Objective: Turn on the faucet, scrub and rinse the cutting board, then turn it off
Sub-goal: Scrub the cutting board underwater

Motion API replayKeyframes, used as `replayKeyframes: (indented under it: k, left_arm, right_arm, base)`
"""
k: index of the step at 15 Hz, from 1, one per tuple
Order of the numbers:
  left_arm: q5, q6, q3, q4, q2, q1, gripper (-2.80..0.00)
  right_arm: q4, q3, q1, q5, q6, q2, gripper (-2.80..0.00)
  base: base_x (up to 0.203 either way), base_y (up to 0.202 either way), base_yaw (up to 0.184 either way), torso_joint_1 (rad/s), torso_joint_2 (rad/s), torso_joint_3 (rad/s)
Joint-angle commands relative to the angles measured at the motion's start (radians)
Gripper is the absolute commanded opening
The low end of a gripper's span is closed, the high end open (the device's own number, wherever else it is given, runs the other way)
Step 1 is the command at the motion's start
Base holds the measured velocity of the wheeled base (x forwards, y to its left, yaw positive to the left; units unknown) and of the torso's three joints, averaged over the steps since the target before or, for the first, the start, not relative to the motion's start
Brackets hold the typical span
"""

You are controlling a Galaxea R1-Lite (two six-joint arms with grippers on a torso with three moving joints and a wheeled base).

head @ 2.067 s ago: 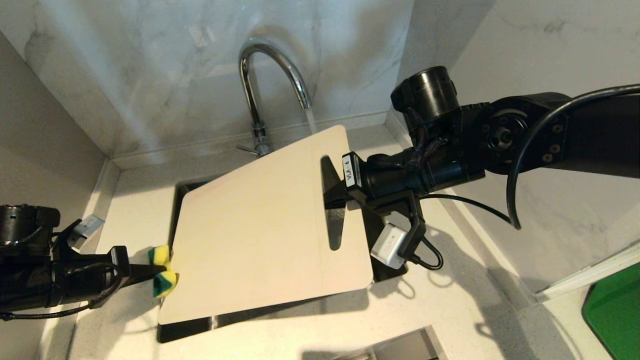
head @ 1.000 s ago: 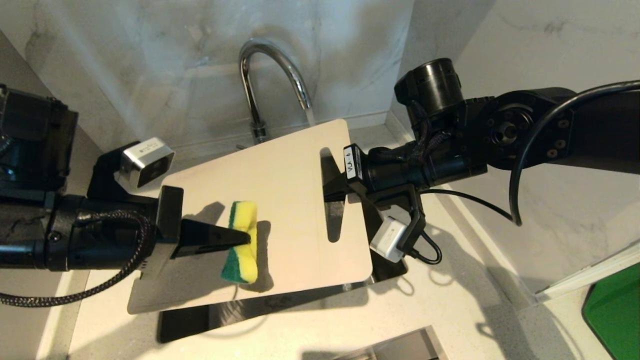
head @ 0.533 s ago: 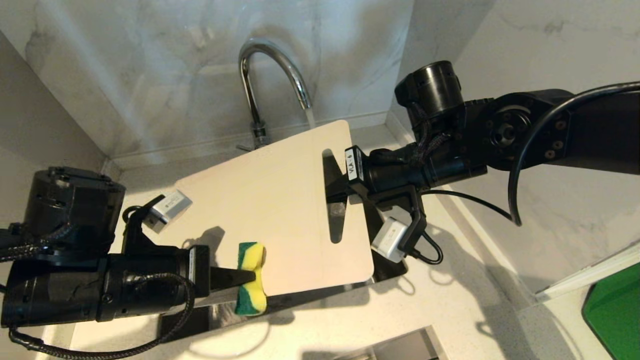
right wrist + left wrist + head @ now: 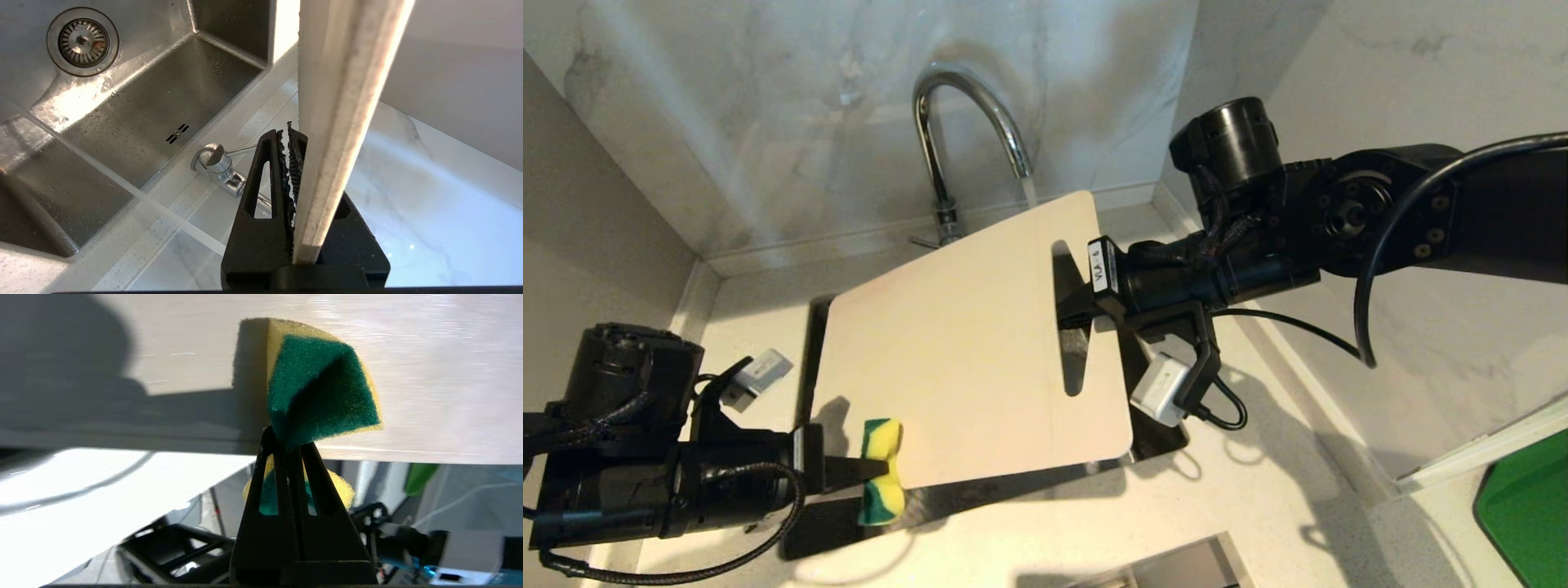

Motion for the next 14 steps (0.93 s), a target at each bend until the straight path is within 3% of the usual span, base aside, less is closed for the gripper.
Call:
replayKeyframes:
  k: [1, 5, 8, 10, 14]
  left_arm:
    - [-0.058, 0.025, 0.069, -0.027, 0.002, 0.121, -2.8]
    - [-0.187, 0.13, 0.147, -0.046, 0.005, 0.326, -2.8]
    - [-0.24, 0.184, 0.172, -0.047, 0.011, 0.424, -2.8]
    - [-0.278, 0.21, 0.176, -0.046, 0.015, 0.47, -2.8]
    - [-0.298, 0.202, 0.085, -0.028, -0.016, 0.475, -2.8]
  right_arm:
    - [0.002, 0.0, 0.0, 0.005, -0.006, -0.001, -2.8]
    - [0.002, 0.0, 0.0, 0.007, -0.004, -0.005, -2.8]
    - [0.002, -0.001, 0.0, 0.007, -0.003, -0.007, -2.8]
    - [0.002, 0.01, -0.006, 0.009, -0.003, -0.014, -2.8]
    - [0.002, 0.017, -0.01, 0.01, -0.001, -0.019, -2.8]
  base:
    - [0.0, 0.0, 0.0, 0.0, 0.0, 0.0]
    - [0.0, 0.0, 0.0, 0.0, 0.0, 0.0]
    - [0.0, 0.0, 0.0, 0.0, 0.0, 0.0]
    - [0.0, 0.0, 0.0, 0.0, 0.0, 0.0]
    - [0.0, 0.0, 0.0, 0.0, 0.0, 0.0]
